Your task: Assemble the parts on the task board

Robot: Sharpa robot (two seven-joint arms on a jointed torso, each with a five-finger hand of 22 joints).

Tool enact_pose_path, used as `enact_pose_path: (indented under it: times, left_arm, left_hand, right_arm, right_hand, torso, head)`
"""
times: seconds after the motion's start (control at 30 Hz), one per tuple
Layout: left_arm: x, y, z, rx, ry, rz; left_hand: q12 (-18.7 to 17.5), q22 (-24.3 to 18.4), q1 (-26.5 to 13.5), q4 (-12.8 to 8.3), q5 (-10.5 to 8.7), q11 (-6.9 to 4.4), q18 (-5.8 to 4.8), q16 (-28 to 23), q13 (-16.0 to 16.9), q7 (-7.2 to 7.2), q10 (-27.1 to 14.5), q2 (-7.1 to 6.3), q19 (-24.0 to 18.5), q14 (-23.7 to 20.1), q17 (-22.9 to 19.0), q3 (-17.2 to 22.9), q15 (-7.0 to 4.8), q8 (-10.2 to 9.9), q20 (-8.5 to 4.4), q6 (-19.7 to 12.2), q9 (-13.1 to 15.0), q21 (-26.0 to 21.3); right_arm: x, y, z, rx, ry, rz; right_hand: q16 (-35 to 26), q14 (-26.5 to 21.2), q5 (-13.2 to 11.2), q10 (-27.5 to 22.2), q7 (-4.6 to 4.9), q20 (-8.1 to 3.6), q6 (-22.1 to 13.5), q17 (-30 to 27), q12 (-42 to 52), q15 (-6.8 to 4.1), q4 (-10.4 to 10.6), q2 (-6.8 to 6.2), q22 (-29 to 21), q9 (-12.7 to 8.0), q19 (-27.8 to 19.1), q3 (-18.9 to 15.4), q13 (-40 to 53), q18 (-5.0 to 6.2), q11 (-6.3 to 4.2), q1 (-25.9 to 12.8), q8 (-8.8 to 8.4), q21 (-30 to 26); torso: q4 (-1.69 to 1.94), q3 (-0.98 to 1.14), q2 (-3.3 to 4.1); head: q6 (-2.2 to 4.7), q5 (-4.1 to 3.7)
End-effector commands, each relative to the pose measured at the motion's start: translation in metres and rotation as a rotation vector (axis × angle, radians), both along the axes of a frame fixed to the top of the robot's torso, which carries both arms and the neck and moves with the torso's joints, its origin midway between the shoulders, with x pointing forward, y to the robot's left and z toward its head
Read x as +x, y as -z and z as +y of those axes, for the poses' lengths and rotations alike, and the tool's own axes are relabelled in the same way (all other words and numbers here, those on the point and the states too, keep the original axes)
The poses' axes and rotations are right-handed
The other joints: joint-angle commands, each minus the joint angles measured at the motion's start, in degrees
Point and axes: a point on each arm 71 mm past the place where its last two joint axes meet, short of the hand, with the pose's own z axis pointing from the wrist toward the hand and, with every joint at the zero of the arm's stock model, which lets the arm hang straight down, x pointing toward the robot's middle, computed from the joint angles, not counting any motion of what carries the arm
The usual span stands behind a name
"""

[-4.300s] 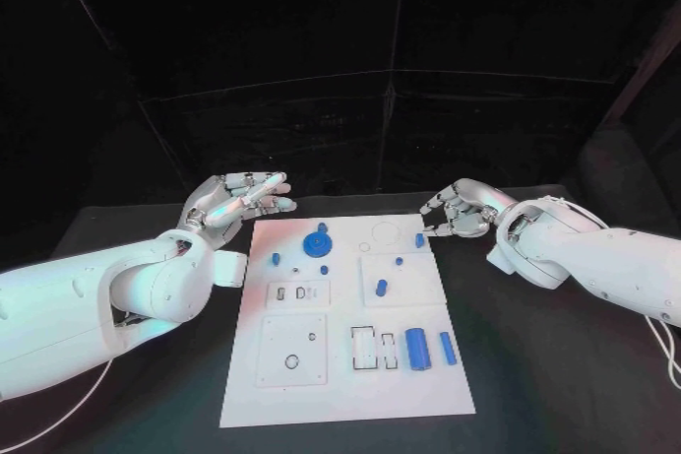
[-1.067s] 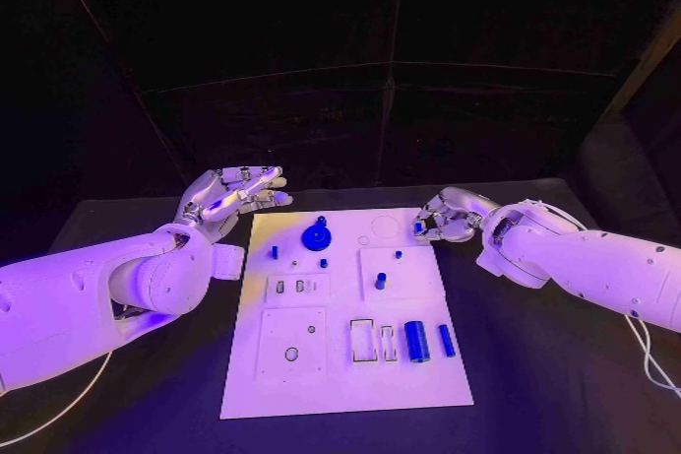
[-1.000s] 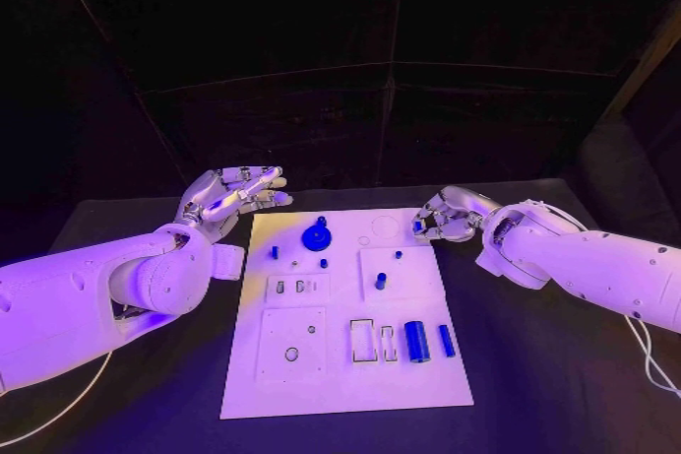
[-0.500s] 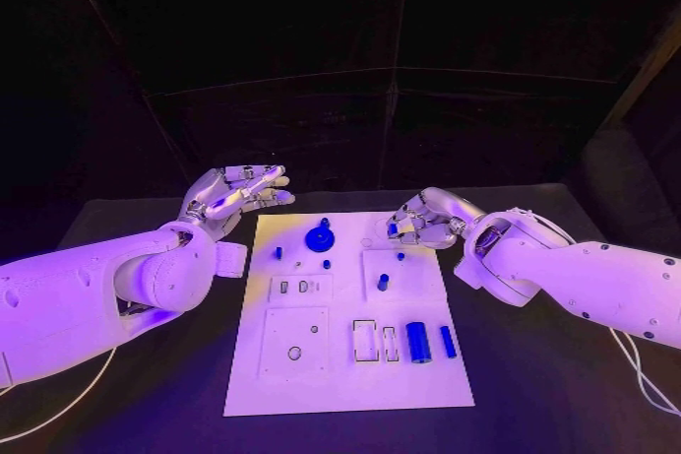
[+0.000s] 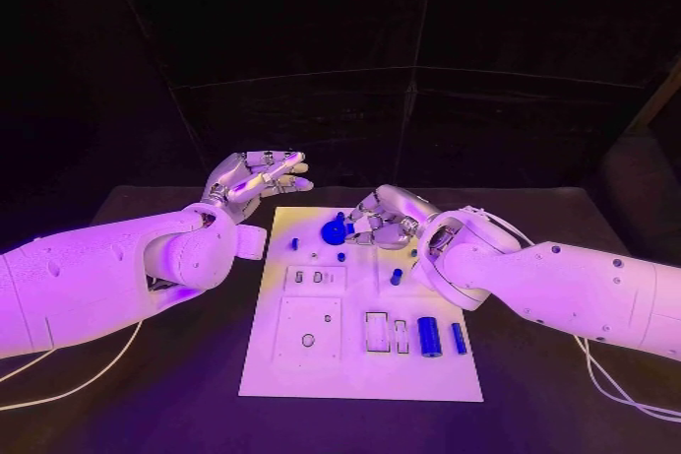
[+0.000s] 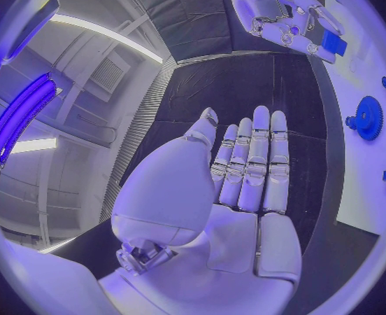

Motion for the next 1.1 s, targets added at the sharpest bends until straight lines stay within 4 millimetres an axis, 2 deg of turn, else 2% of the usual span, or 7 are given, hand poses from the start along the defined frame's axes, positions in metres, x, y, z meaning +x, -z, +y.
enact_pose_path:
  times: [0.03, 0.23, 0.27, 0.37, 0.5, 0.63, 1.1]
  left_arm:
    - [0.001, -0.001, -0.001, -0.003, 0.014, -0.007]
    - [0.002, -0.001, -0.002, -0.002, 0.012, -0.007]
    - [0.002, -0.001, -0.002, -0.002, 0.013, -0.007]
    - [0.002, -0.001, -0.003, -0.002, 0.015, -0.007]
    - [0.003, -0.001, -0.004, -0.001, 0.015, -0.007]
    - [0.004, -0.001, -0.005, -0.001, 0.014, -0.007]
    - [0.004, 0.0, -0.005, -0.001, 0.016, -0.007]
  left_hand:
    - [-0.2, 0.0, 0.0, -0.3, -0.17, -0.04, 0.91, -0.1, 0.0, -0.16, 0.4, 0.55, 0.5, 0.4, 0.1, 0.0, -0.16, -0.3, 0.02, 0.4, 0.0, 0.2]
    - [-0.2, 0.0, 0.0, -0.3, -0.17, -0.05, 0.9, -0.1, 0.0, -0.16, 0.5, 0.55, 0.5, 0.4, 0.1, 0.0, -0.17, -0.4, 0.01, 0.4, 0.0, 0.2]
    - [-0.2, 0.0, 0.0, -0.3, -0.17, -0.05, 0.9, -0.1, 0.0, -0.16, 0.5, 0.55, 0.5, 0.4, 0.1, 0.0, -0.17, -0.4, 0.01, 0.4, 0.0, 0.2]
    - [-0.3, 0.0, 0.0, -0.3, -0.18, -0.05, 0.9, -0.1, 0.0, -0.16, 0.5, 0.54, 0.6, 0.4, 0.1, 0.0, -0.17, -0.4, 0.0, 0.4, 0.0, 0.2]
    - [-0.3, 0.0, 0.0, -0.3, -0.18, -0.04, 0.9, -0.1, 0.0, -0.15, 0.5, 0.54, 0.6, 0.5, 0.1, 0.0, -0.18, -0.4, -0.01, 0.4, 0.0, 0.3]
    - [-0.3, 0.0, 0.0, -0.3, -0.18, -0.04, 0.9, -0.1, 0.0, -0.14, 0.5, 0.54, 0.6, 0.5, 0.1, 0.0, -0.18, -0.4, -0.01, 0.4, 0.0, 0.3]
    - [-0.3, 0.0, -0.1, -0.3, -0.18, -0.04, 0.89, -0.1, 0.0, -0.14, 0.5, 0.54, 0.6, 0.5, 0.1, 0.0, -0.18, -0.4, -0.02, 0.4, 0.0, 0.2]
  right_arm:
    - [0.001, 0.004, 0.007, -0.067, 0.003, 0.013]
    - [-0.007, 0.019, 0.027, -0.122, -0.031, 0.044]
    - [-0.009, 0.022, 0.03, -0.133, -0.038, 0.046]
    - [-0.012, 0.029, 0.036, -0.153, -0.052, 0.047]
    - [-0.015, 0.035, 0.042, -0.172, -0.064, 0.043]
    - [-0.016, 0.04, 0.046, -0.186, -0.071, 0.043]
    - [-0.015, 0.049, 0.05, -0.225, -0.063, 0.046]
  right_hand:
    - [-0.1, 3.8, 0.2, 0.8, -0.89, -0.09, 1.1, 3.5, -0.3, -0.25, 0.1, 1.07, 1.3, 0.1, 0.4, 0.4, -0.3, -0.6, -0.66, 0.4, 0.3, 0.2]
    - [-0.2, 3.8, 0.3, 0.7, -0.85, -0.06, 1.1, 3.4, -0.5, -0.21, 0.1, 0.85, 1.3, 0.1, 0.4, 0.5, -0.6, -0.6, -0.62, 0.0, 0.22, 0.2]
    - [-0.2, 3.8, 0.3, 0.7, -0.85, -0.06, 1.1, 3.4, -0.5, -0.21, 0.2, 0.82, 1.3, 0.1, 0.4, 0.5, -0.6, -0.6, -0.62, 0.0, 0.22, 0.2]
    - [-0.2, 3.8, 0.2, 0.7, -0.84, -0.03, 1.2, 3.4, -0.5, -0.19, 0.2, 0.6, 1.2, 0.1, 0.3, 0.6, -0.5, -0.59, -0.61, -0.3, 0.19, 0.2]
    - [-0.2, 3.8, 0.2, 0.7, -0.85, -0.03, 1.2, 3.4, -0.5, -0.19, 0.2, 0.54, 1.3, 0.1, 0.4, 0.6, -0.5, -0.6, -0.61, -0.4, 0.18, 0.2]
    - [-0.2, 3.8, 0.2, 0.7, -0.85, -0.03, 1.2, 3.4, -0.5, -0.19, 0.2, 0.54, 1.3, 0.1, 0.4, 0.6, -0.5, -0.6, -0.61, -0.4, 0.18, 0.2]
    - [-0.2, 3.8, 0.2, 0.7, -0.85, -0.01, 1.2, 3.3, -0.6, -0.19, 0.2, 0.2, 1.3, 0.1, 0.4, 0.6, -0.5, -0.59, -0.61, -0.7, 0.14, 0.2]
  torso:
    - [0.21, -0.16, -0.24]
    - [0.09, -0.2, -0.15]
    - [0.05, -0.1, -0.14]
    - [0.13, -0.11, -0.1]
    - [0.2, 0.01, -0.06]
    - [0.2, -0.06, -0.11]
    - [0.08, 0.04, -0.11]
  head:
    - [-0.21, 0.35]
    - [-0.51, 0.93]
    - [-0.63, 1.04]
    - [-0.66, 1.23]
    - [-0.64, 1.45]
    - [-0.82, 1.6]
    - [-1.18, 1.82]
